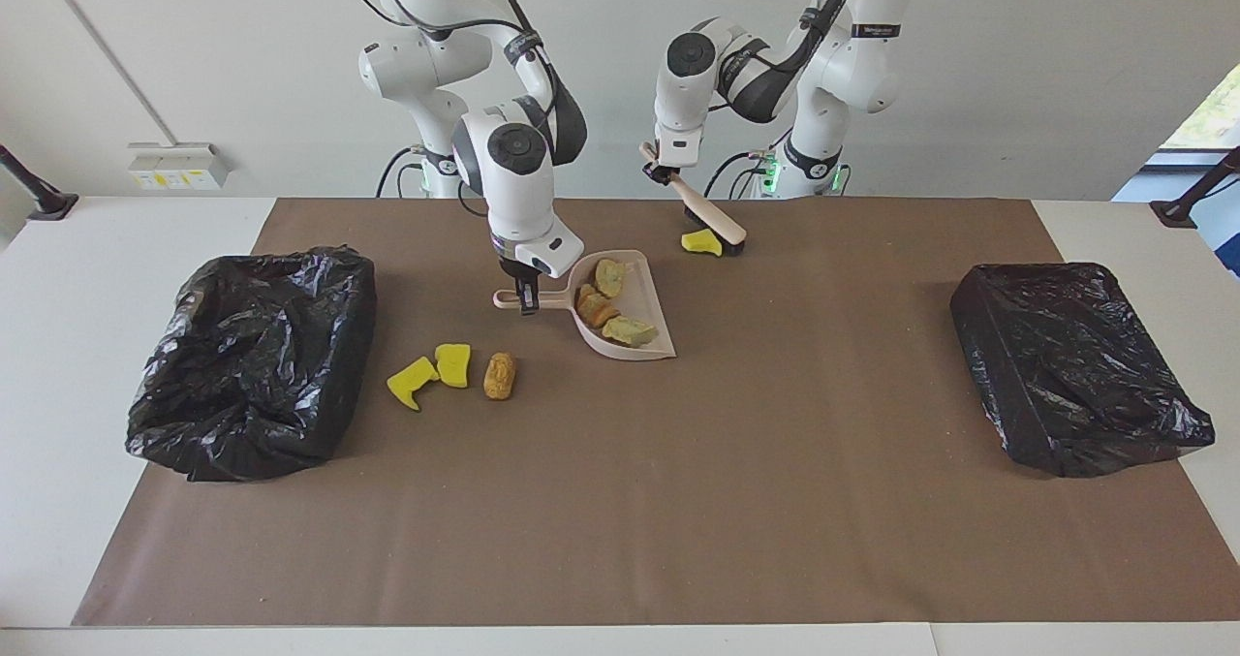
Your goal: Sweep and dump trash in bin
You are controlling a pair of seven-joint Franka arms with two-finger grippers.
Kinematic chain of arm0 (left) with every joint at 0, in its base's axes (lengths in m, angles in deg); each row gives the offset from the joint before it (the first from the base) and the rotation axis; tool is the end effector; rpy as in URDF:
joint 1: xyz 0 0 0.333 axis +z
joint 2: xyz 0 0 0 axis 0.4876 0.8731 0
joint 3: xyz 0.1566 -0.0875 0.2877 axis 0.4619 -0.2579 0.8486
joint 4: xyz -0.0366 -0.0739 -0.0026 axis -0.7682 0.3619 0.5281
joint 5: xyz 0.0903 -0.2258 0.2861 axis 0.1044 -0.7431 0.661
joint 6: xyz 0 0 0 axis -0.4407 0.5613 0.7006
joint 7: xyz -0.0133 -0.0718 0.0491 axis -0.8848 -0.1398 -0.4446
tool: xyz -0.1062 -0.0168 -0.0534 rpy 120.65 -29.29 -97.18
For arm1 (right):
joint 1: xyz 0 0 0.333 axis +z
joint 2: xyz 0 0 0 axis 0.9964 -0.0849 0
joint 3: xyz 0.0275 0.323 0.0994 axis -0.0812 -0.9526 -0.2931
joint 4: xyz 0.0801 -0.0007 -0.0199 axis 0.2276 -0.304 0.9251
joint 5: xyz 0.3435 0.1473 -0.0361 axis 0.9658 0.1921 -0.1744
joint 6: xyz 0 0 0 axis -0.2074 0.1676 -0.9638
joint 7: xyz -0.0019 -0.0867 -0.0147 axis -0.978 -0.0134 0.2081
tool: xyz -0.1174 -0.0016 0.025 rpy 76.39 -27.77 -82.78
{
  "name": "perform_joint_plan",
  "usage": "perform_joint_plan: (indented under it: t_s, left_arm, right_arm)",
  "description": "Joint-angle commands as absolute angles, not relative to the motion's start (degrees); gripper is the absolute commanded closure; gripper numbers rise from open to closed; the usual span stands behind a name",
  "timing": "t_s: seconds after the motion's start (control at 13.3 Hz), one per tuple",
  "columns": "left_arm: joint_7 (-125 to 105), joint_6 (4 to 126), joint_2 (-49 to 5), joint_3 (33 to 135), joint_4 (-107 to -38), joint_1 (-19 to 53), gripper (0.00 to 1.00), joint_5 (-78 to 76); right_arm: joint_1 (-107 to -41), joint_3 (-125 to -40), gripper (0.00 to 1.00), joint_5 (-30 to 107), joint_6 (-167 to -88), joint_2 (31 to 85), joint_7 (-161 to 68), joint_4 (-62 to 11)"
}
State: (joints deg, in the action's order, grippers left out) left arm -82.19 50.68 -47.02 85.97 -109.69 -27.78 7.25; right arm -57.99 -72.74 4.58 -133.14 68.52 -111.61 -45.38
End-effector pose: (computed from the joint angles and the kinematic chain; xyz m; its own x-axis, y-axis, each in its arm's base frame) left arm 0.1990 -0.3411 0.3729 0.7310 0.6451 -0.2222 0.6328 -0.7628 -0.1331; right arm 0.4800 0.2154 0.3790 -0.1749 0.9816 -0.0766 0.9831 0.1698 -0.0688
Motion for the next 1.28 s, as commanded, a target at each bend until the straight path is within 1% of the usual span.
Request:
perform_joint_plan:
  t_s: [0.0,0.15,0.53,1.06,1.21]
  left_arm:
    - [-79.22,55.24,-41.11,86.11,-104.48,-21.73,1.00,6.43]
    - [-74.29,55.77,-38.54,86.11,-101.47,-19.60,1.00,6.34]
    - [-62.00,58.15,-33.53,86.02,-94.17,-19.07,1.00,6.34]
    - [-53.79,58.15,-33.08,85.59,-92.23,-20.04,1.00,6.43]
    - [-53.70,58.06,-32.04,85.32,-90.49,-20.73,1.00,6.43]
  right_arm:
    - [-58.50,-73.00,1.00,3.29,-133.68,69.09,-112.97,-46.24]
    - [-58.50,-73.00,1.00,3.29,-133.59,69.09,-112.97,-46.24]
    - [-58.50,-73.00,1.00,3.29,-133.59,69.09,-112.79,-46.33]
    - [-58.59,-73.00,1.00,3.38,-133.50,69.09,-112.71,-46.33]
    - [-58.59,-73.00,1.00,3.29,-133.59,69.09,-112.71,-46.24]
